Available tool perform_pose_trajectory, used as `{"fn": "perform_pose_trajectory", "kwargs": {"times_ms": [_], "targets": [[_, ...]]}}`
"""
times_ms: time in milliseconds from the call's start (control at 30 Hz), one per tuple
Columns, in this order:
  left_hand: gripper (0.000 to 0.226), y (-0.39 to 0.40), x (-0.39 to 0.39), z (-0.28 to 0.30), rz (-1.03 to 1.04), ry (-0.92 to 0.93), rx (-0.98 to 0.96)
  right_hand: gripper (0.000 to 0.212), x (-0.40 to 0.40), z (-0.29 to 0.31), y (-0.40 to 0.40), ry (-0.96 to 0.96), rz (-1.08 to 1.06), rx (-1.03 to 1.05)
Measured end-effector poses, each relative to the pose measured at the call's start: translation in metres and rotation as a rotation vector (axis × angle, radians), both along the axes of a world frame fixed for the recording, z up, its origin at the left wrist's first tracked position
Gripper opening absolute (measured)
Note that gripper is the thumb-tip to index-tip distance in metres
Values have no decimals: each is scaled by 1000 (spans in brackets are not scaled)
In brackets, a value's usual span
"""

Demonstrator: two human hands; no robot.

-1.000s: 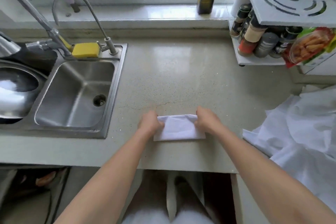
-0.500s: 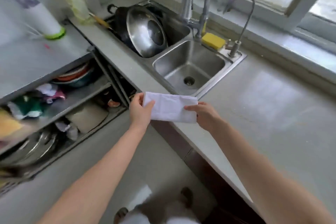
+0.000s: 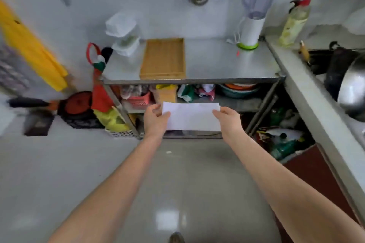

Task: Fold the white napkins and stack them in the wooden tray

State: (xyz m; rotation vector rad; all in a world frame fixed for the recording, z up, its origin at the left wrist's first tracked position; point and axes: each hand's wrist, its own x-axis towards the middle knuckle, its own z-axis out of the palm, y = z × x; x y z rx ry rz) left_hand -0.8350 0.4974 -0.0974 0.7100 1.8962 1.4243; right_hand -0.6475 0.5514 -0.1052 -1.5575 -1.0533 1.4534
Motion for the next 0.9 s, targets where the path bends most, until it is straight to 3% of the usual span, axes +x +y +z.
{"fn": "perform_pose_trajectory", "kwargs": {"times_ms": [233, 500, 633, 900], "targets": [[22, 46, -131, -20, 151, 55, -40, 14, -131, -5, 66, -110, 95, 64], [34, 180, -209, -30, 84, 119, -95, 15, -210, -14, 214, -197, 109, 55], [38, 261, -235, -28, 14, 110, -129, 13, -235, -13, 290, -259, 118, 60], [50, 401, -280, -33, -259, 161, -230, 36, -287, -17, 414, -459, 178, 128]]}}
